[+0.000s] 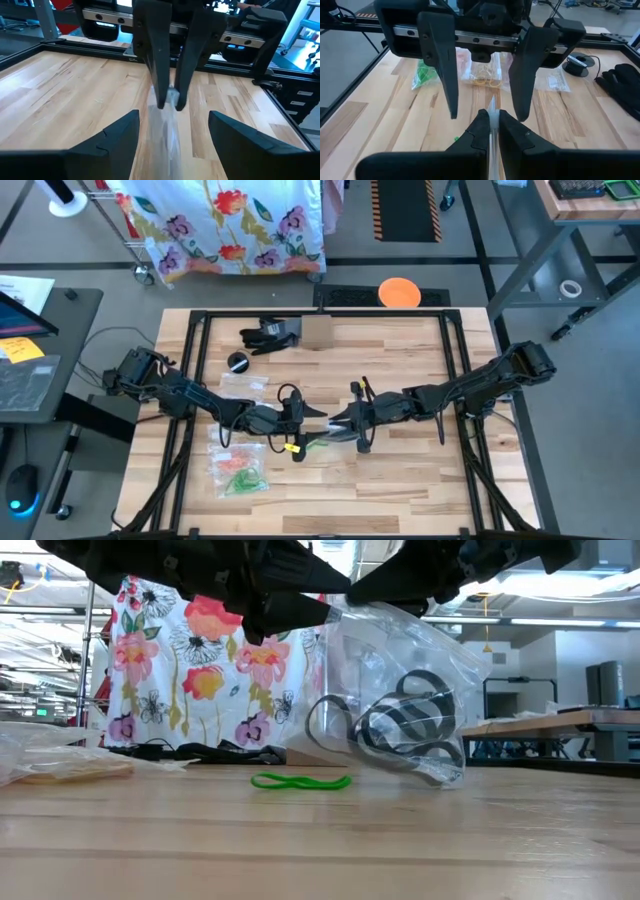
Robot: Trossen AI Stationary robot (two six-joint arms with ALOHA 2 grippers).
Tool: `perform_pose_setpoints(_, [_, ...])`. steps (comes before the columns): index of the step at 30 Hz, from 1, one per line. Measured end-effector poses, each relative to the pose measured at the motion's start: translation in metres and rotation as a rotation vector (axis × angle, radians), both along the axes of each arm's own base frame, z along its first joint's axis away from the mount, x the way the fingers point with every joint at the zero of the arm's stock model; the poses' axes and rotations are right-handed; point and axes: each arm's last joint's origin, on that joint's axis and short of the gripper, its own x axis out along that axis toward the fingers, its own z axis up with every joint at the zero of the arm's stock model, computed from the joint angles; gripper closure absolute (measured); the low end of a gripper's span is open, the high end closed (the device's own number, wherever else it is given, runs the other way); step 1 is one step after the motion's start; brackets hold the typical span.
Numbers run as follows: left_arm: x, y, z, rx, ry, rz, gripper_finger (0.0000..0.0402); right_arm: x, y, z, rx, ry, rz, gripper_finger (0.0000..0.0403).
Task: Sort rubber bands
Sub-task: Close the transparent zip bag
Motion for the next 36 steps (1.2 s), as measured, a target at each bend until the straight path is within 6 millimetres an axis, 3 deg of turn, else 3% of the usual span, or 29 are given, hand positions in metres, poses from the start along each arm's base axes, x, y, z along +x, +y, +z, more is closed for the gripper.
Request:
perform_pose_setpoints(13, [-0.0001,0.0006,-0.0011,0.007,0.012,0.001,0.0183,0.0007,0.0002,0.0021,0.006,-0.022,0.001,0.0385])
perform_pose_setpoints(21, [0.0009,0.0034,-0.0011,0.003,0.013,-0.008,0.0267,0.0010,0.0003,0.0028,0.008,-0.030,0.001,0.0385])
perform_pose_setpoints(27, [0.0014,0.0045,-0.0008,0.059,0.014,-0.027,0.0386,0.0010,0.0004,0.0027,0.010,-0.029,0.006,0.0385])
perform_pose_setpoints(36, [0.0002,0.0000,-0.0001,0.085,0.008,-0.030,0.0401,0.0006,0.0010,0.0021,0.008,-0.022,0.008,0.0385])
